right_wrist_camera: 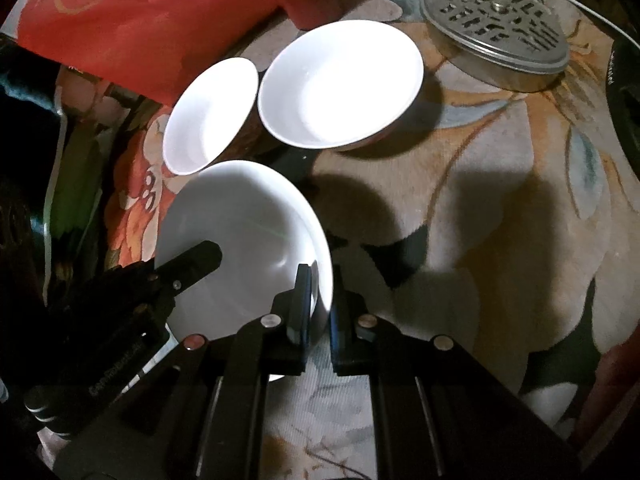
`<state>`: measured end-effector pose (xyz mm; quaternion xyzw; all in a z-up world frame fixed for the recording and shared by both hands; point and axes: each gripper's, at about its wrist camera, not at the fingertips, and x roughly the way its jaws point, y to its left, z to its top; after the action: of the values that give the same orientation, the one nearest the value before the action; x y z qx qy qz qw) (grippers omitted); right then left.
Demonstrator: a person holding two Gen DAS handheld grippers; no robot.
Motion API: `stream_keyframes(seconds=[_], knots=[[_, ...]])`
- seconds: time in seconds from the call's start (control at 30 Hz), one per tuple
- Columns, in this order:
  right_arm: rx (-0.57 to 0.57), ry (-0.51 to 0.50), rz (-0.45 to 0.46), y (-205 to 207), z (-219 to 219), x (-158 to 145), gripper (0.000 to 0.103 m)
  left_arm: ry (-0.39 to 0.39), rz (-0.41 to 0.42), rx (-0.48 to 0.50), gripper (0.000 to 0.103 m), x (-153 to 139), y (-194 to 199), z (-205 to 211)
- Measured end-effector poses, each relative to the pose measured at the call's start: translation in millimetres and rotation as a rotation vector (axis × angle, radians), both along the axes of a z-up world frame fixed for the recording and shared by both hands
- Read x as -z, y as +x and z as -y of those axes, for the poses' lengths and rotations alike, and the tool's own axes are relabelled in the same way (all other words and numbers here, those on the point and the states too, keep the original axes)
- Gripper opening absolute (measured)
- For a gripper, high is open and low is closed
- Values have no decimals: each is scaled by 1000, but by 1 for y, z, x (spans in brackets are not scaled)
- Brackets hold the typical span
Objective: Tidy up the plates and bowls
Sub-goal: 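Grasp the white bowl rim with the right tool while the left tool grips it too, then carry the white bowl over the plate stack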
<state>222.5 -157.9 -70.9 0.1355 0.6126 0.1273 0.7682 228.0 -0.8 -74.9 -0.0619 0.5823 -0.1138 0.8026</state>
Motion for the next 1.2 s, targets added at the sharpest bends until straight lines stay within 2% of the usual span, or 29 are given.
stream_keyframes(seconds=[0.33,0.73,0.97,1.2], knots=[[10,11,9,-29,16,-25,8,48,21,44,11,-30,-23,19],[120,30,32,-77,63,-56,8,71,61,119,11,-65,-53,75],[153,21,57,-96,89,-71,8,57,69,140,11,-76,-71,101],[167,9,63,-108,113,-78,8,47,59,176,11,-74,-83,122]])
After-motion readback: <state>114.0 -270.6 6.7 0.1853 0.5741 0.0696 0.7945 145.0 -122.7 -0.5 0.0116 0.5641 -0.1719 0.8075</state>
